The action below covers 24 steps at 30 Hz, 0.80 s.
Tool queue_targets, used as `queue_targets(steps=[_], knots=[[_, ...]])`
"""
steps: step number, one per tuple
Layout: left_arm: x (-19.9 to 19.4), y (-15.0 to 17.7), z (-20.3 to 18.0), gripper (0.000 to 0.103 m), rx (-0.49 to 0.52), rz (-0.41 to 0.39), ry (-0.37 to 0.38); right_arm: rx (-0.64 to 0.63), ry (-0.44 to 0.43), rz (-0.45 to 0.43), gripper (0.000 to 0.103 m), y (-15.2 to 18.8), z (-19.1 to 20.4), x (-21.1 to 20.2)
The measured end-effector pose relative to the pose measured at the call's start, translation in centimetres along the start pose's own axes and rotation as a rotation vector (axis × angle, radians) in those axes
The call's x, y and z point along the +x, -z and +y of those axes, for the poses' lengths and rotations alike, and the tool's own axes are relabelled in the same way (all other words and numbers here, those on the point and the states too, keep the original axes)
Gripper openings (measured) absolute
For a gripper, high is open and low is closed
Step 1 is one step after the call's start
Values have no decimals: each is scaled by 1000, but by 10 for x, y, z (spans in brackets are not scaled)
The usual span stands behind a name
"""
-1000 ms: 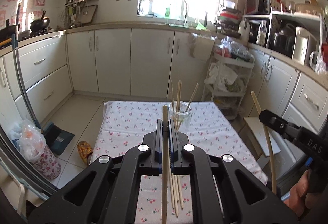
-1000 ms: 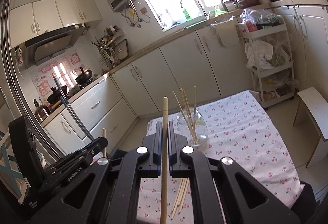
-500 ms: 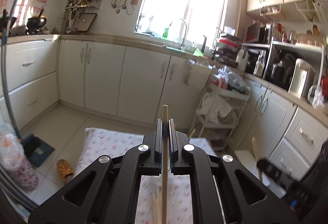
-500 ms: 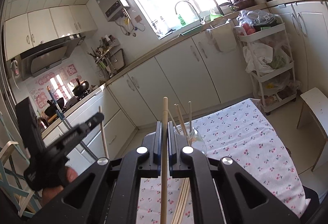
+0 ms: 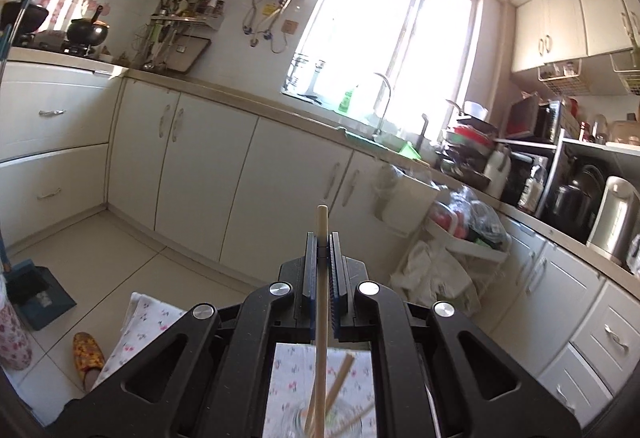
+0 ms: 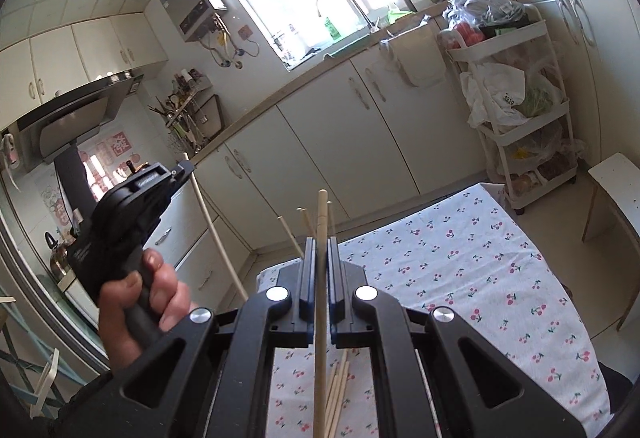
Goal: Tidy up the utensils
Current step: 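Lift the left gripper's chopstick into the jar while the right holds its chopstick, then insert the right gripper's chopstick into the jar and open the gripper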
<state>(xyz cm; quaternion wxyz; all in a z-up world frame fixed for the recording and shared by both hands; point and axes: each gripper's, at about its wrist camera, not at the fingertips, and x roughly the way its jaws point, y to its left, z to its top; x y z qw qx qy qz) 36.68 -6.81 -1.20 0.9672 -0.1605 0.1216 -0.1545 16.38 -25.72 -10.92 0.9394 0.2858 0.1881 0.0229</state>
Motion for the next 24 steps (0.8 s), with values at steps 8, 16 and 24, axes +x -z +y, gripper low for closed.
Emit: queue_targets(steps=[8,16,24], knots=[[48,22,-8,5,1,-31,-19,10,10,5,6,0,-16,23],[55,56,-14,5,94,2,-15,19,23,-1,6,0,-26,40],[46,87,-18,6,191,100,29,5,1,-74,6,-13,-12,51]])
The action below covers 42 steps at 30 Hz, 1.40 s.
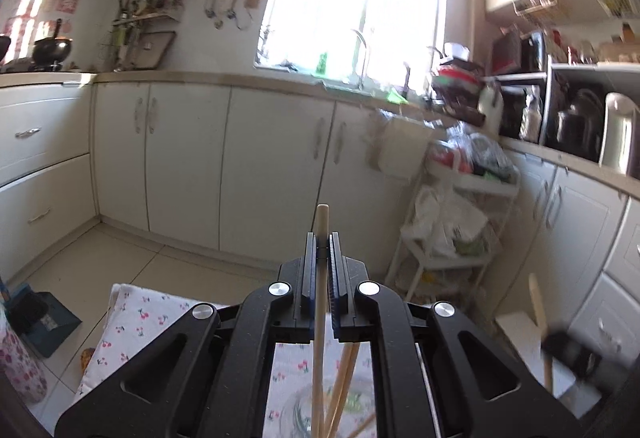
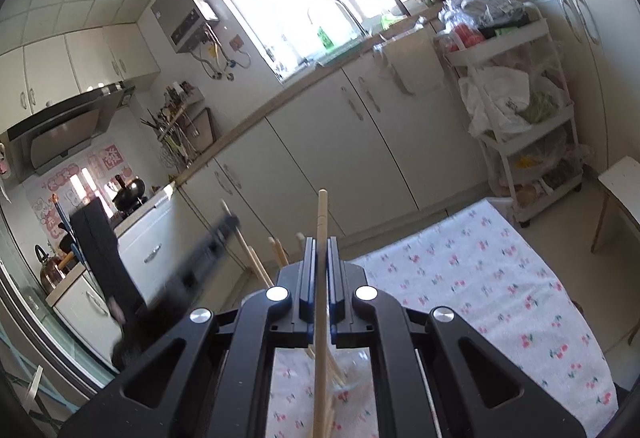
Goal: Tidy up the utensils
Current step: 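Insert the right gripper's chopstick into the jar and open the gripper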
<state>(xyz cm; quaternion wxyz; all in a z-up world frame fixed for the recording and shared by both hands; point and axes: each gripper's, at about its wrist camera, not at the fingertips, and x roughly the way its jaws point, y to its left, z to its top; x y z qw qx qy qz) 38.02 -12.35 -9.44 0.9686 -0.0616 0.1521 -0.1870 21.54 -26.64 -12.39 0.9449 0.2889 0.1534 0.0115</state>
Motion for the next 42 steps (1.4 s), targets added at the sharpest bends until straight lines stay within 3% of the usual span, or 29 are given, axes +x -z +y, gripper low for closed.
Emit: queue_targets(steps=[3,7,11,22,30,42], knots=[[-6,3,6,8,1,31,17,-6,-20,-51,6,-7,10,8],[-26,0,29,37,-51,23,6,-14,-40,-114,6,-15,23,25],[-46,2,56,46,-97,20,-20,-32,-38,-162,6,-18,38,51],[-62,28,110,48,-210,76,-42,-141,73,-231,6,-7,57,102],[-58,33,118,48,-232,89,-27,-209,132,-232,6,14,57,113],[-56,39,122,49,-252,106,-34,-290,131,-192,6,38,58,112]])
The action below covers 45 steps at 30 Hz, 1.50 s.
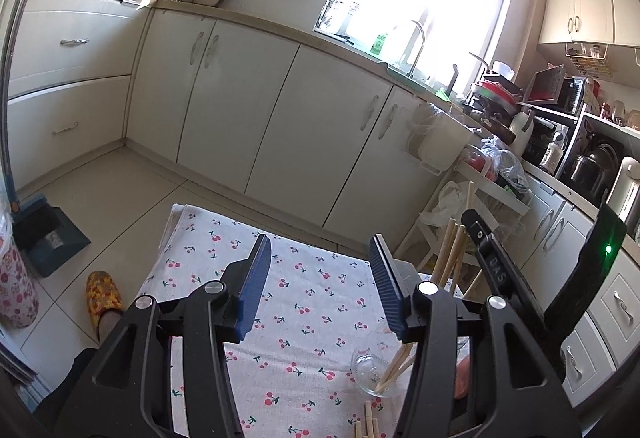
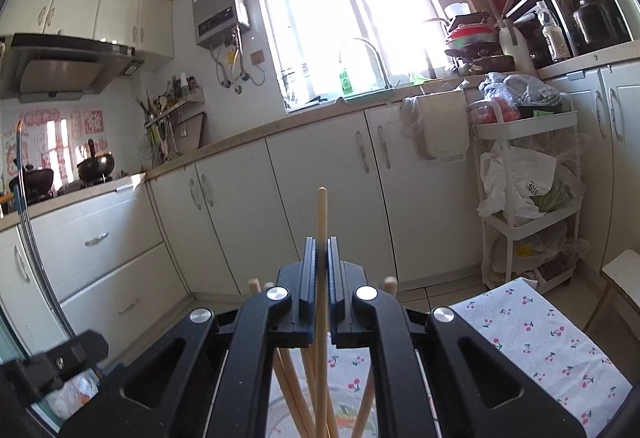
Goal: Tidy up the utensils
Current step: 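Insert the right gripper's chopstick into the jar and open the gripper, then move both grippers back down to the remaining chopsticks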
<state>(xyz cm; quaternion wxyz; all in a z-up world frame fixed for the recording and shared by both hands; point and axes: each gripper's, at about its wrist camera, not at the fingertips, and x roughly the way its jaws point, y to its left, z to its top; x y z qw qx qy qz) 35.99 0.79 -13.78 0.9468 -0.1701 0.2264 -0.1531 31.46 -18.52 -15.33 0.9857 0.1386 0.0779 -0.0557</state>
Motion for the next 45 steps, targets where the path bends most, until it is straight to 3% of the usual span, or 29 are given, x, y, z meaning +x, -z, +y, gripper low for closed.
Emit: queue_targets(steps=[6,7,8,9,15,18,23,30,37,45], knots=[[-6,-2,0,49,-1,6,-10,-46,-5,22,6,6,5,-14],[-8,-2,-1,49,0,5,-10,-54,-5,30,10,7,5,-17],[-9,-2,-1,50,-2,6,-9,-60,-5,38,21,8,5,-19],[-10,-3,-1,50,-1,8,-9,-64,2,43,26,9,5,-23],[-32,-5,-8,53,25,13,-30,-67,5,54,32,1,3,-61],[-48,-3,-13,57,46,38,-60,-59,18,75,47,-3,-1,-86],[-73,9,-25,68,101,116,-138,-41,64,205,69,6,-12,-136],[-116,34,-35,75,170,196,-214,-22,110,348,75,31,-24,-195],[-155,49,-44,80,206,221,-233,-9,123,453,84,48,-26,-227],[-197,48,-60,84,241,195,-224,-28,100,462,84,51,-19,-268]])
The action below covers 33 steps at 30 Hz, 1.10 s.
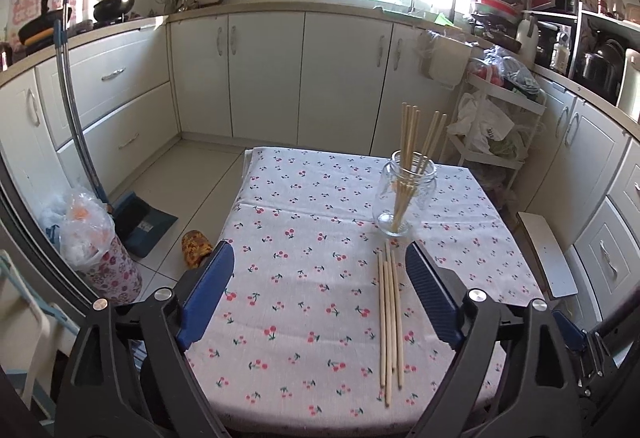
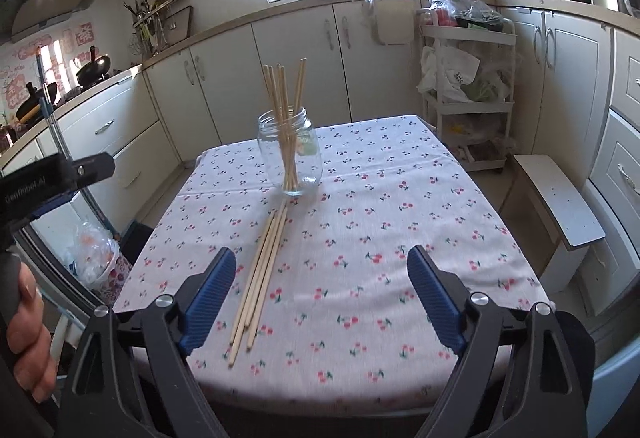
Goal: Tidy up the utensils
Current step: 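Move both grippers back down to the remaining chopsticks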
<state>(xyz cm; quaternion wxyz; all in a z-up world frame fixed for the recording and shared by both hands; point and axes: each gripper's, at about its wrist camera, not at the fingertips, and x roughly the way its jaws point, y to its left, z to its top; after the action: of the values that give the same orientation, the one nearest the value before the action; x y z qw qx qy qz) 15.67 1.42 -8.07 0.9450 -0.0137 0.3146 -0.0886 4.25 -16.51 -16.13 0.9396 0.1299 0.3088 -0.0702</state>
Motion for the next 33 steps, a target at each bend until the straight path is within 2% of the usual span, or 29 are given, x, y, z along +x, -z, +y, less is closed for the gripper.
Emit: queue_targets(steps=[7,10,16,17,23,28,33], knots=[[-27,10,-2,87,17,-13,5,1,4,7,84,10,-4,-17],[-30,15,2,88,20,-6,1,-3,-20,9,82,10,-4,-13],[-22,26,28,88,-28,48,-20,-14,-84,113,35,3,4,44],[-21,28,34,88,-37,54,-28,-16,-88,136,31,1,7,59],[-3,31,56,88,-84,94,-50,-51,-91,213,26,-9,30,119],[17,33,56,88,-93,131,-41,-107,-72,253,26,-17,47,151],[34,38,51,88,-84,157,-30,-143,-47,317,19,-11,47,180]])
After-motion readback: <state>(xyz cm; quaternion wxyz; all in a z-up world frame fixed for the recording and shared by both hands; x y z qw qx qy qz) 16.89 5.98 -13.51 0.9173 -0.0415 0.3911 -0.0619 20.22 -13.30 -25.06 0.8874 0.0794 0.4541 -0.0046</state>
